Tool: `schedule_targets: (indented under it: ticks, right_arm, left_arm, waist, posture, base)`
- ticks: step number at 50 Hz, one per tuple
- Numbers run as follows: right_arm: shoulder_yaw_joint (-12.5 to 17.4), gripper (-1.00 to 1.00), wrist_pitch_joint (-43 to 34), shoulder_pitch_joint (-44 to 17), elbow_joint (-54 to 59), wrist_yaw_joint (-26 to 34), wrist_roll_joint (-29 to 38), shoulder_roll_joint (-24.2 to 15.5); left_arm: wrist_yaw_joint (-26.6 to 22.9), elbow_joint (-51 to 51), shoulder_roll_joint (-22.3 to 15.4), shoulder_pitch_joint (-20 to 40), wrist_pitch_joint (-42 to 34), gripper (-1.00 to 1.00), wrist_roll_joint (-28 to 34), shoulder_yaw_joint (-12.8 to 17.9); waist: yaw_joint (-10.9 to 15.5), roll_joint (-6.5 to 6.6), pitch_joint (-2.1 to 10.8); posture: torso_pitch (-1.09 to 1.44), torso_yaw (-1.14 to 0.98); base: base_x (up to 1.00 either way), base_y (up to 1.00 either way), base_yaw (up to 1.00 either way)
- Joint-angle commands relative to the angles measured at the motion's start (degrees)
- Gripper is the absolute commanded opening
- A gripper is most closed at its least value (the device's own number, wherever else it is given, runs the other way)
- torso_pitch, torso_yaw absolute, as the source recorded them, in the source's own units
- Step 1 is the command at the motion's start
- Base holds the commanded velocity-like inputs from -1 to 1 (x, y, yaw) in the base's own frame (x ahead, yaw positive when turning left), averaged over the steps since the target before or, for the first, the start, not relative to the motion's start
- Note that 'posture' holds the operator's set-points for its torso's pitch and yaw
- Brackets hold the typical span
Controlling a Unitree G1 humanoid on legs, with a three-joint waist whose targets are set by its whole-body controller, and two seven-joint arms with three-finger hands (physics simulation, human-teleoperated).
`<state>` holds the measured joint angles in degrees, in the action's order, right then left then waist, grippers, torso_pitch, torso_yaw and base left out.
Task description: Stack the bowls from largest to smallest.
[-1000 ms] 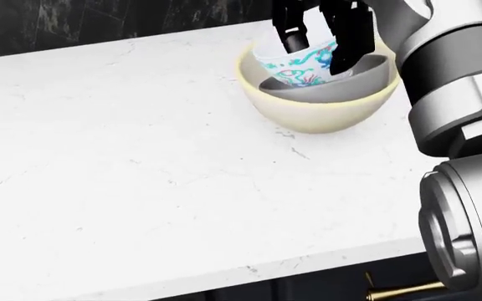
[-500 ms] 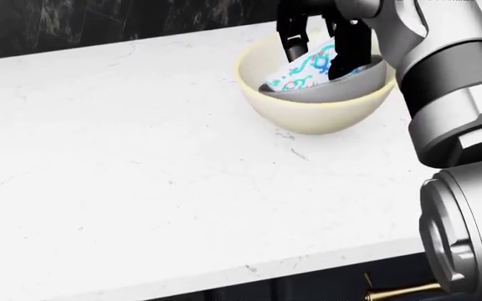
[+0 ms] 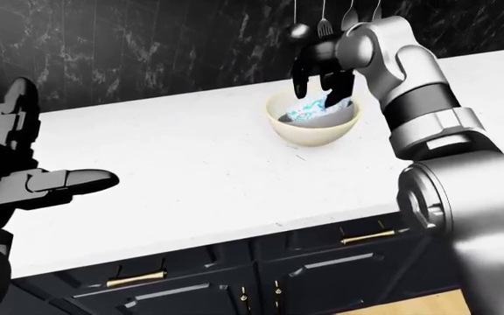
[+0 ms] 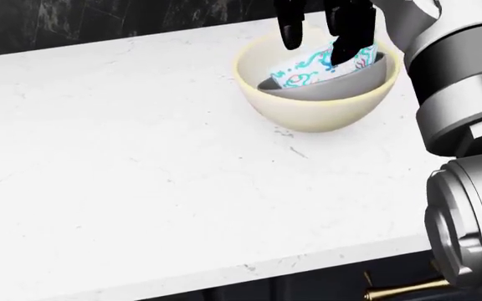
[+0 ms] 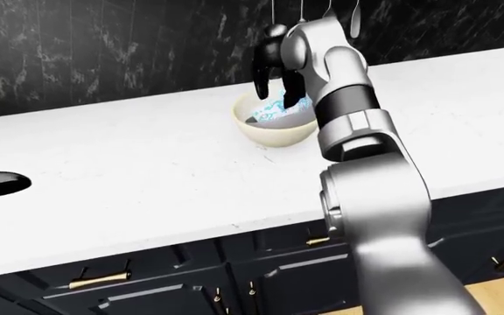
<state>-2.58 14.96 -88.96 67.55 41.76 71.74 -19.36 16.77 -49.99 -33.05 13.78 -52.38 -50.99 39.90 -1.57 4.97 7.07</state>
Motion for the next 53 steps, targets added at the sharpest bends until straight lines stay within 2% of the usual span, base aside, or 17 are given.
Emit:
schedule_targets:
  ticks: [1, 15, 22, 24, 26, 31, 32, 37, 41, 43, 44, 47, 49, 50, 53]
  right_arm:
    - [0.5, -0.01, 0.0, -2.7, -2.5, -0.7, -0.6, -0.5]
    - [1.9, -0.01, 0.5, -4.3, -8.7, 4.1, -3.1, -1.9]
    - [5.3, 0.09, -2.0, 1.2, -24.3, 9.8, -9.1, -5.1]
    - [6.8, 0.28, -3.3, 4.1, -31.4, 12.7, -11.4, -7.0]
    - [7.9, 0.38, -4.7, 6.7, -38.5, 15.6, -13.3, -8.8]
    - [10.7, 0.94, -8.1, 15.2, -56.4, 20.9, -17.2, -13.0]
    - [11.4, 1.00, -8.9, 17.4, -60.2, 21.9, -18.0, -13.7]
    - [15.7, 1.00, -13.5, 27.3, -75.7, 23.8, -21.9, -18.2]
    - [20.2, 1.00, -17.7, 36.9, -86.3, 23.8, -25.5, -21.7]
    - [23.3, 1.00, -19.3, 42.6, -90.6, 22.2, -27.5, -23.2]
    - [25.9, 1.00, -20.1, 45.6, -91.8, 20.0, -28.7, -23.9]
    - [29.8, 1.00, -22.2, 51.2, -91.9, 14.2, -31.4, -26.7]
    - [33.6, 1.00, -22.1, 56.2, -94.2, 9.2, -33.2, -27.2]
    - [34.2, 1.00, -22.3, 57.1, -94.2, 6.7, -33.8, -27.9]
    - [41.8, 1.00, -27.4, 61.1, -96.1, -2.0, -37.5, -28.8]
  left_arm:
    - [0.2, -0.7, -1.0, 1.1, 1.4, 1.00, 0.2, 0.7]
    - [1.5, -1.0, -1.9, 1.9, 0.7, 1.00, -1.5, 1.0]
    - [4.5, -1.0, -4.2, 3.6, -0.6, 1.00, -5.0, 1.4]
    - [5.6, -0.9, -5.4, 4.2, -1.0, 1.00, -6.6, 1.8]
    - [7.0, -0.4, -6.8, 5.1, -1.2, 1.00, -8.2, 1.9]
    - [10.3, 0.0, -10.8, 4.9, -0.9, 1.00, -14.1, 4.5]
    - [10.9, -0.1, -11.4, 4.6, -0.6, 1.00, -15.1, 5.0]
    - [14.1, 0.1, -15.9, 1.6, 1.6, 1.00, -22.2, 10.8]
    - [15.0, -0.9, -18.2, -2.9, 2.3, 1.00, -26.8, 17.8]
    - [14.2, -1.2, -18.2, -5.5, 2.4, 1.00, -26.1, 21.4]
    - [13.4, -1.6, -18.0, -7.1, 2.1, 1.00, -26.2, 24.5]
    - [13.8, -0.3, -17.8, -9.3, 2.3, 1.00, -24.8, 29.2]
    - [14.8, -0.1, -15.4, -10.9, 3.1, 1.00, -21.0, 31.6]
    - [15.0, -0.1, -14.9, -11.4, 3.2, 1.00, -20.2, 32.2]
    - [15.2, -0.3, -12.4, -12.5, 4.6, 1.00, -15.8, 34.0]
  waist:
    - [0.0, 0.03, 1.04]
    - [-0.2, -0.01, 0.67]
    - [0.0, -0.38, 0.24]
    - [0.0, -0.54, 0.13]
    - [0.1, -0.77, -0.03]
    - [0.2, -1.11, -0.47]
    - [0.2, -1.15, -0.55]
    - [0.1, -1.35, -0.66]
    - [0.1, -1.49, -0.88]
    - [0.2, -1.62, -0.99]
    - [0.2, -1.70, -1.01]
    - [0.2, -1.95, -1.04]
    - [0.2, -2.12, -1.02]
    - [0.3, -2.23, -1.01]
    - [0.3, -2.42, -0.96]
  posture:
    - [-0.24, 0.00]
    - [-0.24, 0.00]
    - [-0.24, 0.00]
    - [-0.24, 0.00]
    - [-0.24, 0.00]
    - [-0.24, 0.00]
    - [-0.24, 0.00]
    - [-0.24, 0.00]
    - [-0.24, 0.00]
    - [-0.24, 0.00]
    - [-0.24, 0.00]
    - [-0.24, 0.00]
    - [-0.24, 0.00]
    - [-0.24, 0.00]
    - [-0.24, 0.00]
  base:
    - [0.00, 0.00, 0.00]
    - [0.00, 0.00, 0.00]
    - [0.00, 0.00, 0.00]
    - [0.00, 0.00, 0.00]
    - [0.00, 0.00, 0.00]
    - [0.00, 0.00, 0.00]
    - [0.00, 0.00, 0.00]
    - [0.00, 0.00, 0.00]
    - [0.00, 0.00, 0.00]
    - [0.00, 0.00, 0.00]
    - [0.00, 0.00, 0.00]
    - [0.00, 0.00, 0.00]
    - [0.00, 0.00, 0.00]
    - [0.00, 0.00, 0.00]
    - [0.00, 0.00, 0.00]
